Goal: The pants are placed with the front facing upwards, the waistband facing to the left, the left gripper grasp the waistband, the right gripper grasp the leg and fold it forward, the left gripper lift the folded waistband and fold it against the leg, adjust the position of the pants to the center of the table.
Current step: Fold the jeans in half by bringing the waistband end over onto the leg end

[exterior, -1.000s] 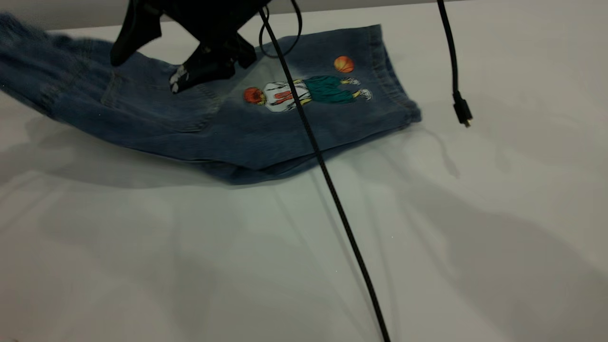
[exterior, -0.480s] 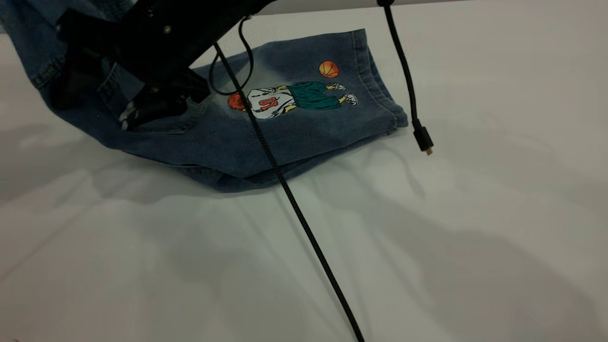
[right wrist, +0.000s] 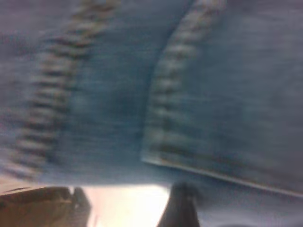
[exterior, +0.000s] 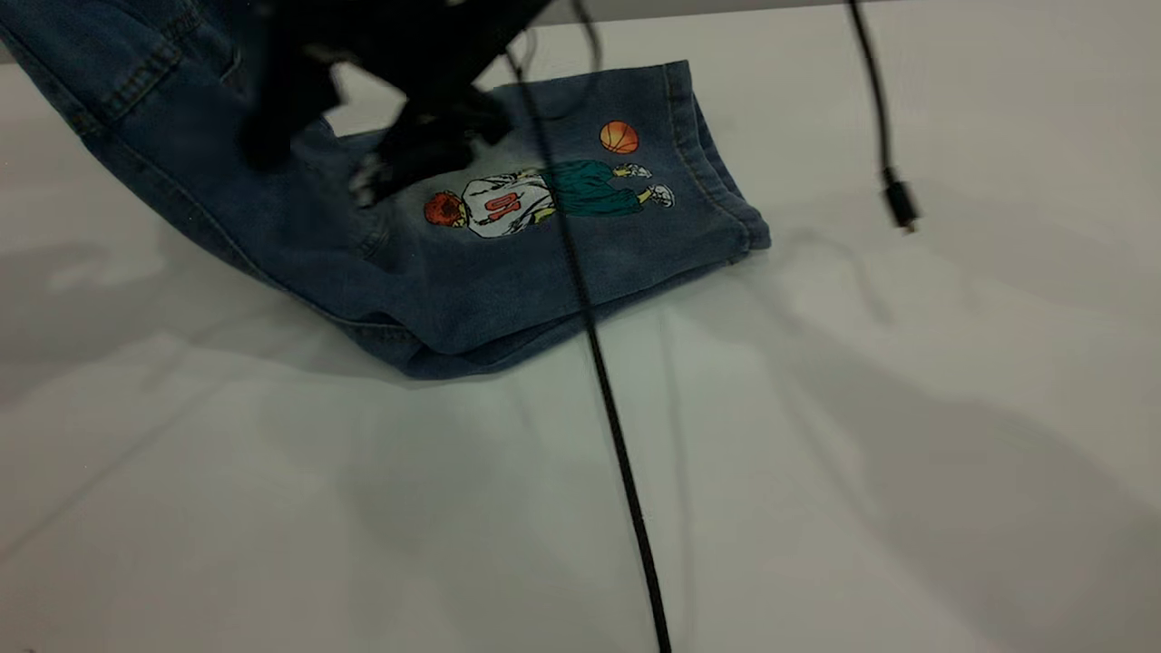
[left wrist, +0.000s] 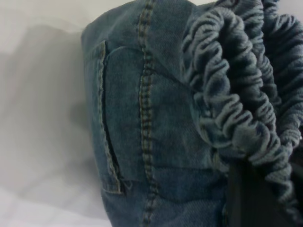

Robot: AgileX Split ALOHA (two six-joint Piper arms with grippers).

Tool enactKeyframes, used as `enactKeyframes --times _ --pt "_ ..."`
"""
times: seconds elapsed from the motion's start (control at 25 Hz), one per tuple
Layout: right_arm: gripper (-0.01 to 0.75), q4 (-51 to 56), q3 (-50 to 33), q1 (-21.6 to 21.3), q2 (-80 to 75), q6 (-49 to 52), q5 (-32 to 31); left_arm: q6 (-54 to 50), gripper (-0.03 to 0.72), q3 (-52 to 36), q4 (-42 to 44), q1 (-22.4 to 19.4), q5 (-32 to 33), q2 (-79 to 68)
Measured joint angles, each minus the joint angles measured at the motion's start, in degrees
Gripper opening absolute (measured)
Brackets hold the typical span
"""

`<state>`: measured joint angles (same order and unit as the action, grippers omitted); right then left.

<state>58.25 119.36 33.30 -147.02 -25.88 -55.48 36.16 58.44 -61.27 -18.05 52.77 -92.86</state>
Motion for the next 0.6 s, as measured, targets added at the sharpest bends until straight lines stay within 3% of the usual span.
enactKeyframes --times 0.28,0.6 --pt "0.482 -9.1 -0.1 -0.1 -1.1 0.9 -1.3 -0.6 0.136 0.0 -0.1 0.0 0.1 2.6" --pt "0.479 -4.7 -0.1 3.3 -1.2 0.9 0.7 -0.9 0.136 0.0 -1.2 0.3 0.8 4.1"
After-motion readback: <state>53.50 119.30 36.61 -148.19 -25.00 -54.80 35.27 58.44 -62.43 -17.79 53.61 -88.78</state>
